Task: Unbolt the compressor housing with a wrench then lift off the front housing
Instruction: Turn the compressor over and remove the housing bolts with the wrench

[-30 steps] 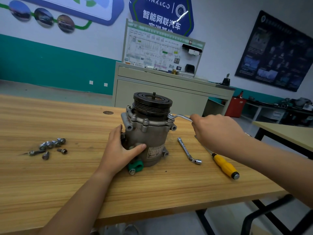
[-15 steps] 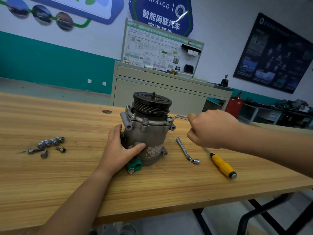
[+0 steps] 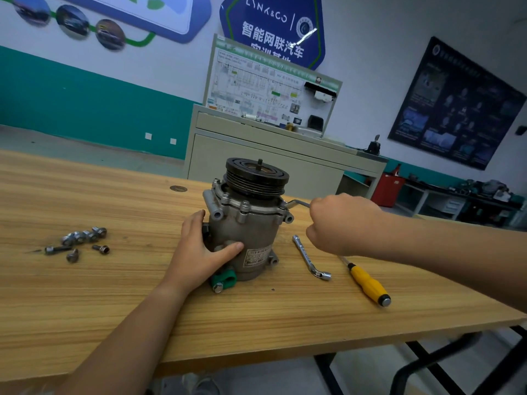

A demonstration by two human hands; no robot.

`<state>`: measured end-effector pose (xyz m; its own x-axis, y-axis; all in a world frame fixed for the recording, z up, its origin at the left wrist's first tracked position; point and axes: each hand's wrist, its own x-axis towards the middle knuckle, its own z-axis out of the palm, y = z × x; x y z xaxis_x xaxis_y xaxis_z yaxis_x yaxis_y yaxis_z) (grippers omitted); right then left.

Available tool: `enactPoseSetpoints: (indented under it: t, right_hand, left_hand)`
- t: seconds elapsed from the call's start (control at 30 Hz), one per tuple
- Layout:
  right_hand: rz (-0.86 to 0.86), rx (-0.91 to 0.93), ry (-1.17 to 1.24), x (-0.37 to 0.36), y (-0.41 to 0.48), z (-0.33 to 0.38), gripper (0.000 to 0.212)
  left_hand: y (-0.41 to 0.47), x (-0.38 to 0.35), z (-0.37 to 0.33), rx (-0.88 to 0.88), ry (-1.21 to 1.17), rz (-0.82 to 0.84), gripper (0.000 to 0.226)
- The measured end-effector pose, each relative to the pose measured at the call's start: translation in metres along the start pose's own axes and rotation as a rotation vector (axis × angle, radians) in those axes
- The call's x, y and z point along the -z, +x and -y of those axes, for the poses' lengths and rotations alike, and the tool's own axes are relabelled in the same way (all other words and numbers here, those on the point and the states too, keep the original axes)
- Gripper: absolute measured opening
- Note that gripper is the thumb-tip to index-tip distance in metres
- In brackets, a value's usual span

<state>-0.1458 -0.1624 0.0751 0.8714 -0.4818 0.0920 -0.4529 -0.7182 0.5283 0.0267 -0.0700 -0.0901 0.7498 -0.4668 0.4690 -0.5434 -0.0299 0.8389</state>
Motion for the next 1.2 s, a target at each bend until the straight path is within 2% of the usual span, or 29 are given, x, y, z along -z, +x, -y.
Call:
enactPoseSetpoints:
  t: [0.2, 0.3, 0.37, 0.53, 0.63, 0.77, 0.93, 1.03, 1.1, 1.2]
  right_hand:
    - [-0.061, 0.031, -0.185, -0.007, -0.006, 0.007, 0.018]
    - [-0.104, 0.054, -0.162, -0.011, 0.002, -0.004, 0.010]
    - [-0.135, 0.082, -0.144, -0.017, 0.009, -0.018, 0.014]
    - [-0.153, 0.125, -0.266, -0.033, 0.041, -0.039, 0.013]
    - [-0.188, 0.070, -0.174, -0.045, 0.067, -0.036, 0.023]
    - [-0.380, 0.068, -0.065, -0.062, 0.094, -0.023, 0.027]
    - [-0.427, 0.086, -0.050, -0.051, 0.094, -0.029, 0.018]
    - [-0.476, -0.008, 0.168, -0.042, 0.067, -0.035, 0.024]
    - [-0.454, 0.001, 0.288, -0.039, 0.045, -0.034, 0.023]
    - [-0.267, 0.026, 0.179, -0.037, 0.017, -0.032, 0.012]
  left_hand:
    - [0.000, 0.000, 0.000, 0.003, -0.002, -0.004, 0.101]
    - [0.000, -0.001, 0.001, -0.013, 0.003, -0.019, 0.099]
    - [0.000, -0.002, 0.001, -0.013, -0.003, -0.021, 0.098]
    - [0.001, -0.002, 0.004, -0.027, -0.018, -0.028, 0.098]
    - [0.001, -0.002, 0.005, -0.025, -0.015, -0.028, 0.098]
    - [0.001, -0.001, 0.006, -0.014, -0.019, -0.028, 0.098]
    - [0.000, -0.001, 0.005, -0.014, -0.008, -0.022, 0.097]
    - [0.001, -0.001, 0.004, -0.009, 0.006, -0.021, 0.097]
    - [0.001, -0.001, 0.004, -0.011, 0.011, -0.022, 0.097]
    - [0.001, -0.002, 0.004, -0.039, 0.023, -0.043, 0.093]
